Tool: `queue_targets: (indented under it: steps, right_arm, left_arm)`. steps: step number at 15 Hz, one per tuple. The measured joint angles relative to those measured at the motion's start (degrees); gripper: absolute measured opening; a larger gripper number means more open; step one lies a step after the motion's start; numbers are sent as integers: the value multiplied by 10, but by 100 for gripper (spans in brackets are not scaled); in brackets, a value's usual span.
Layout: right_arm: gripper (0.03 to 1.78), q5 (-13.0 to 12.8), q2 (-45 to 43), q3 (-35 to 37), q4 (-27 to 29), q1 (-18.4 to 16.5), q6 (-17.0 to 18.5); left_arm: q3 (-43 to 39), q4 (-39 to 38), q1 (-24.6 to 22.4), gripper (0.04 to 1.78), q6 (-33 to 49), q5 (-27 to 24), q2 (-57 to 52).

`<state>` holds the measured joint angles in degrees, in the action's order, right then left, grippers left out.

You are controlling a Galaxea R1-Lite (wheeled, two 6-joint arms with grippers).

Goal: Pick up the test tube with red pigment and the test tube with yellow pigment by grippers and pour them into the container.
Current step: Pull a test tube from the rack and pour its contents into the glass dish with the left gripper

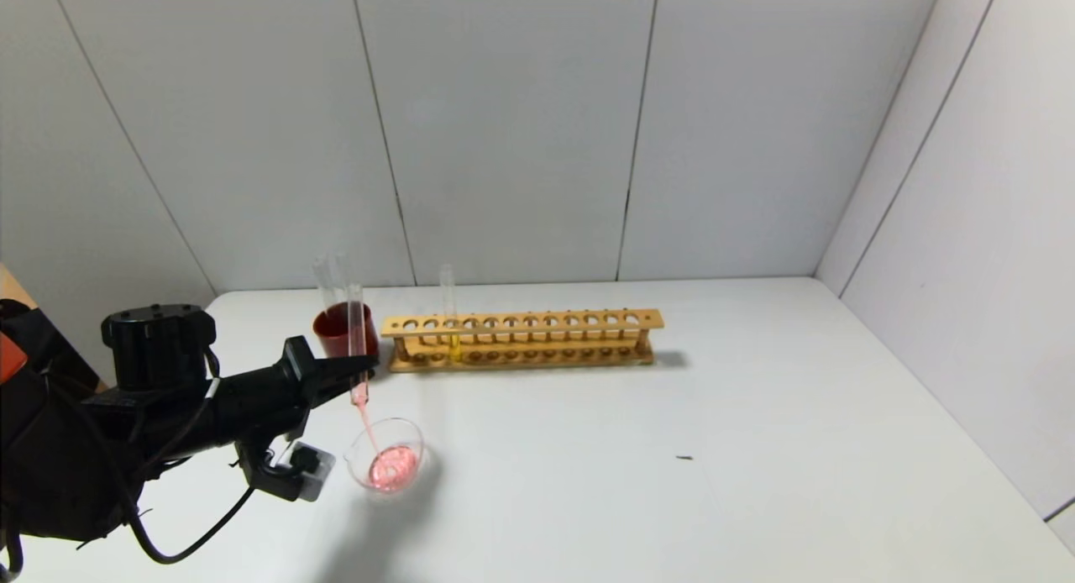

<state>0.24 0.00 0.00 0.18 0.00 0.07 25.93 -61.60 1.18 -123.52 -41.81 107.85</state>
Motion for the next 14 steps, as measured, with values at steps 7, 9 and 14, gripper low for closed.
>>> queue_targets:
  steps: [7, 9, 14]
  right_arm:
    - [175, 0, 0, 0, 0, 0, 0]
    - [175, 0, 0, 0, 0, 0, 0]
    - [175, 0, 0, 0, 0, 0, 0]
  left_arm:
    - [1, -17, 0, 31, -46, 7, -1]
    - [6, -34, 0, 31, -56, 8, -1]
    - [5, -42, 1, 31, -72, 7, -7]
